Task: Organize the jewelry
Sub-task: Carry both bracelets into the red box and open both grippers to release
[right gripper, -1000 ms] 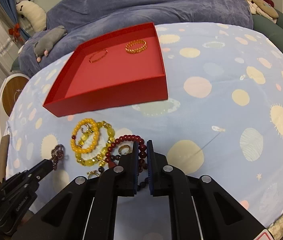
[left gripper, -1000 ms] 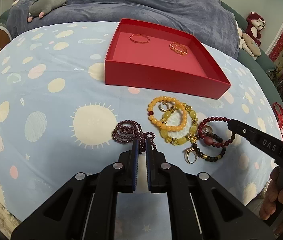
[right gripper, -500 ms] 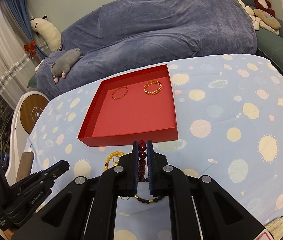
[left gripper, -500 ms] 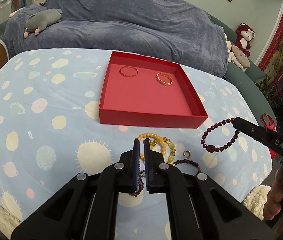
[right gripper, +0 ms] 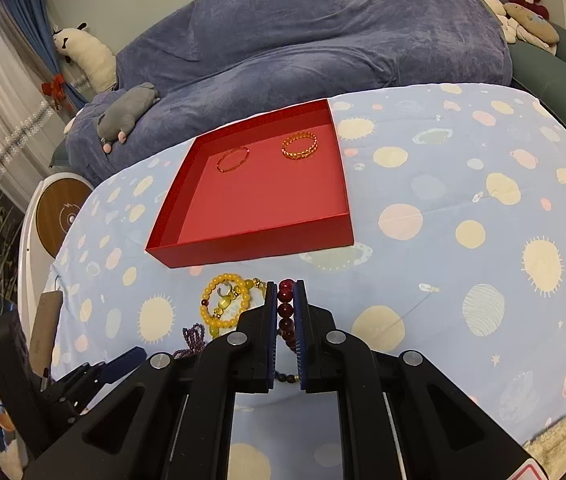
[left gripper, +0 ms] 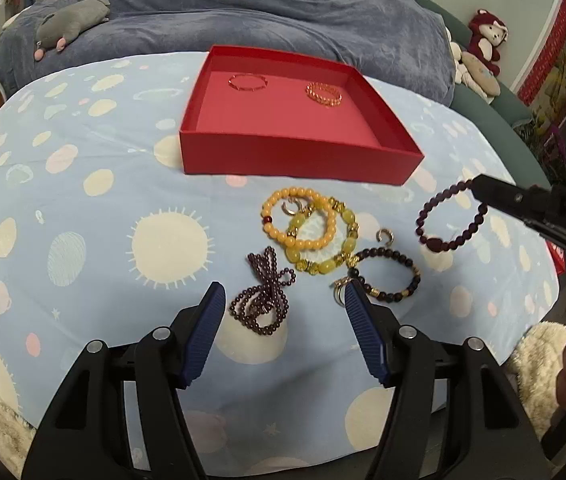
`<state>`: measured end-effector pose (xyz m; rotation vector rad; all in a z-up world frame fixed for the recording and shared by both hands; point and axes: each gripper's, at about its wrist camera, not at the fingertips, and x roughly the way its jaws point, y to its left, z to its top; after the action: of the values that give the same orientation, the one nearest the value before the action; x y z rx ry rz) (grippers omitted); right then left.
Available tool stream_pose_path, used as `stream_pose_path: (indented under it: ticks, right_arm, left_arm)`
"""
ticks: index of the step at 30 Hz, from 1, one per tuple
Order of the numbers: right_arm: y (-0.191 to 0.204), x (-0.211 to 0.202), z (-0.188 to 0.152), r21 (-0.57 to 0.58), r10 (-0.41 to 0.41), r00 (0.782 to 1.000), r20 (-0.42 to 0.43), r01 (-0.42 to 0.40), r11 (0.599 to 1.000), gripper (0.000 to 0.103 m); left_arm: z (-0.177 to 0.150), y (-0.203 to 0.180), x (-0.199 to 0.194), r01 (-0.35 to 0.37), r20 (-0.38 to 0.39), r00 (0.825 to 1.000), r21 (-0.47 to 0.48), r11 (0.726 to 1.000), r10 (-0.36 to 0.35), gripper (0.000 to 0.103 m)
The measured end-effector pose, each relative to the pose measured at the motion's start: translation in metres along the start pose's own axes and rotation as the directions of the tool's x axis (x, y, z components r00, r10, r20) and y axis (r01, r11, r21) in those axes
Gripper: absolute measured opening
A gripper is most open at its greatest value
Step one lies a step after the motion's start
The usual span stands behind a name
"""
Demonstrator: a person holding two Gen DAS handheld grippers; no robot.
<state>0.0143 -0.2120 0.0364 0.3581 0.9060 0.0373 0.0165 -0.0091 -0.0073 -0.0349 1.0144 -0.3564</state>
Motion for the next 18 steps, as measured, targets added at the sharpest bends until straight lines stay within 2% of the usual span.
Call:
stream_pose_path:
  ticks: [3, 5, 11, 13, 18]
  right_arm:
    - [0.002, 0.002, -0.004, 0.0, 0.001, 1.0, -0.012, -0.001, 1.0, 0.009]
    - [0.002, 0.004, -0.006, -0.001, 0.002, 1.0, -0.018, -0.002, 1.0, 0.009]
    - [0.004, 0.01, -0.009, -0.002, 0.009, 0.999, -0.035, -0.009, 1.0, 0.009]
    - [0.005, 0.012, -0.009, -0.002, 0.011, 0.999, -0.039, -0.012, 1.0, 0.009]
    - [0.008, 0.011, -0.009, -0.008, 0.016, 0.999, -0.04, -0.017, 1.0, 0.009]
  left_arm:
    - [-0.005, 0.003, 0.015, -0.034, -0.019, 0.999, -0.009, 0.999, 0.034, 0.059]
    - [-0.005, 0.009, 0.023, -0.032, -0.035, 0.999, -0.039, 0.999, 0.03, 0.053]
    - [-0.008, 0.016, 0.03, -0.023, -0.054, 0.998, -0.042, 0.999, 0.021, 0.024]
    - [-0.008, 0.017, 0.03, -0.007, -0.056, 0.998, -0.047, 0.999, 0.004, 0.009]
    - [-0.004, 0.016, 0.023, 0.019, -0.041, 0.999, -0.045, 0.999, -0.021, 0.008]
